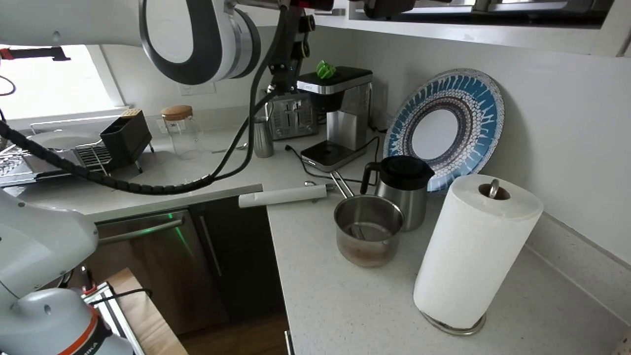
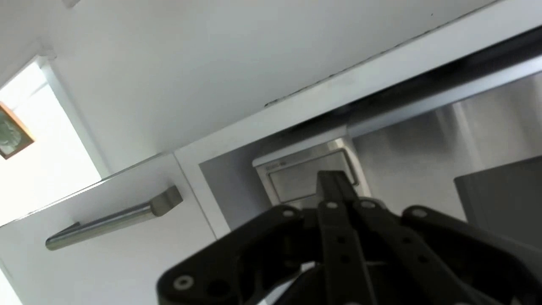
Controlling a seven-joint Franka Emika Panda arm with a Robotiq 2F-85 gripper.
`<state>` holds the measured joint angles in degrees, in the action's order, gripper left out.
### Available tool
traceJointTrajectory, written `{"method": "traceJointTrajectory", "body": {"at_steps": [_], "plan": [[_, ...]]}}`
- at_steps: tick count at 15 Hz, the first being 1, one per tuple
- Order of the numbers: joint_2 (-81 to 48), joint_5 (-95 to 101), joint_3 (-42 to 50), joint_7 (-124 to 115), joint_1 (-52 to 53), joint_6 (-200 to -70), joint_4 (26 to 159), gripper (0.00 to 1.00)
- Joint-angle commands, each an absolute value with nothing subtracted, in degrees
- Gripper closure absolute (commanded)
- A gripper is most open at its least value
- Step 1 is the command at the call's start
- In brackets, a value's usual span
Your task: Close the microwave door
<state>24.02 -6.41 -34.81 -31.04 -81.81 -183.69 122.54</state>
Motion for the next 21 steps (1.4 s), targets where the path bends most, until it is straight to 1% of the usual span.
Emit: {"method": "traceJointTrajectory", "body": {"at_steps": [1,3,4,6,10,16,21], "plan": [[22.5,-7.1,-28.7,-26.8,-72.1,-180.1,122.8,1.00],[22.0,-8.0,-26.2,-26.2,-68.6,-177.9,121.7,1.00],[23.0,-6.6,-29.1,-28.2,-72.4,-180.3,122.7,1.00],[23.0,-6.6,-28.7,-28.1,-71.7,-180.1,122.6,1.00],[20.9,-5.7,-30.8,-28.8,-73.6,-179.2,119.1,1.00],[18.2,-4.3,-36.2,-29.6,-79.6,-179.0,114.7,1.00],[13.5,-3.0,-41.6,-29.6,-84.3,-177.1,109.2,1.00]]}}
